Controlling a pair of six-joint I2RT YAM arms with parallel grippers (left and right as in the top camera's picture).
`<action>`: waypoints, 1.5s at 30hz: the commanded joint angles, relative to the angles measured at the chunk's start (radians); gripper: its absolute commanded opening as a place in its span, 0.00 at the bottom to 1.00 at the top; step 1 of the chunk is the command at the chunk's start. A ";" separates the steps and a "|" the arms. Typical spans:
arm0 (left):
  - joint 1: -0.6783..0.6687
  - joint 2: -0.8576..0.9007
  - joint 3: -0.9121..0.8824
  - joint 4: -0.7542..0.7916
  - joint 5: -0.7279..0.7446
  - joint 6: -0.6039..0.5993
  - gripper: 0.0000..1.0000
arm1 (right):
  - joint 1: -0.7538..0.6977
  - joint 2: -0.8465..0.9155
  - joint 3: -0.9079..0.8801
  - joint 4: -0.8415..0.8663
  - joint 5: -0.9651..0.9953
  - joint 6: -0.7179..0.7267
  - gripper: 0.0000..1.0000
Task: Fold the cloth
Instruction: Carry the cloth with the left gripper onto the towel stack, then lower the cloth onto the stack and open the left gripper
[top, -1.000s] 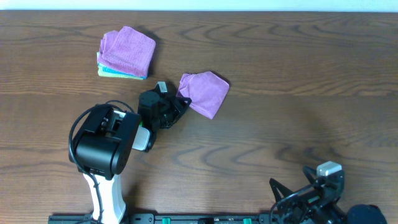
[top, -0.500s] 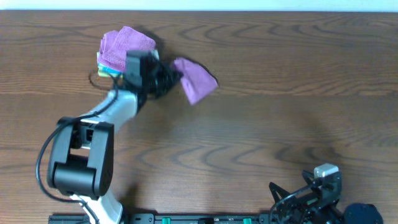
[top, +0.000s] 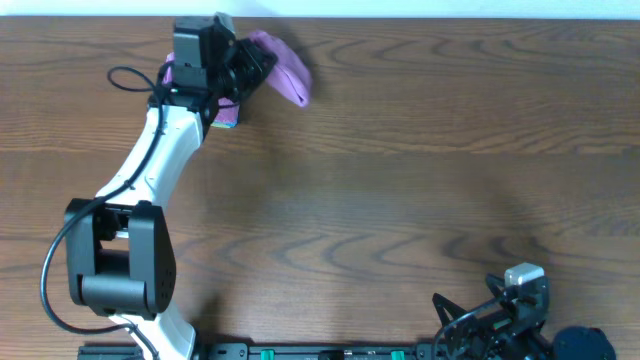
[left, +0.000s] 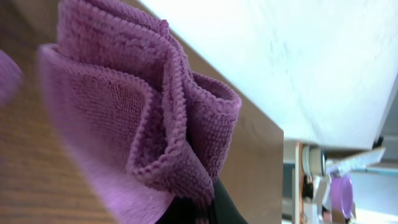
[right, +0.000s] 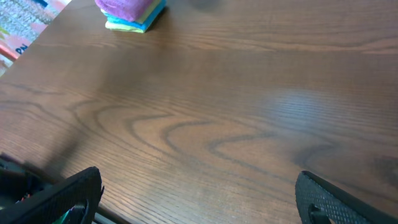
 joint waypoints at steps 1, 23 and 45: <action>0.025 -0.011 0.058 0.001 -0.061 0.033 0.06 | -0.003 -0.004 -0.005 -0.001 -0.001 0.014 0.99; 0.150 0.118 0.284 -0.109 -0.037 0.086 0.06 | -0.003 -0.004 -0.005 -0.001 -0.001 0.013 0.99; 0.230 0.118 0.283 -0.391 -0.072 0.175 0.06 | -0.003 -0.004 -0.005 -0.001 -0.001 0.013 0.99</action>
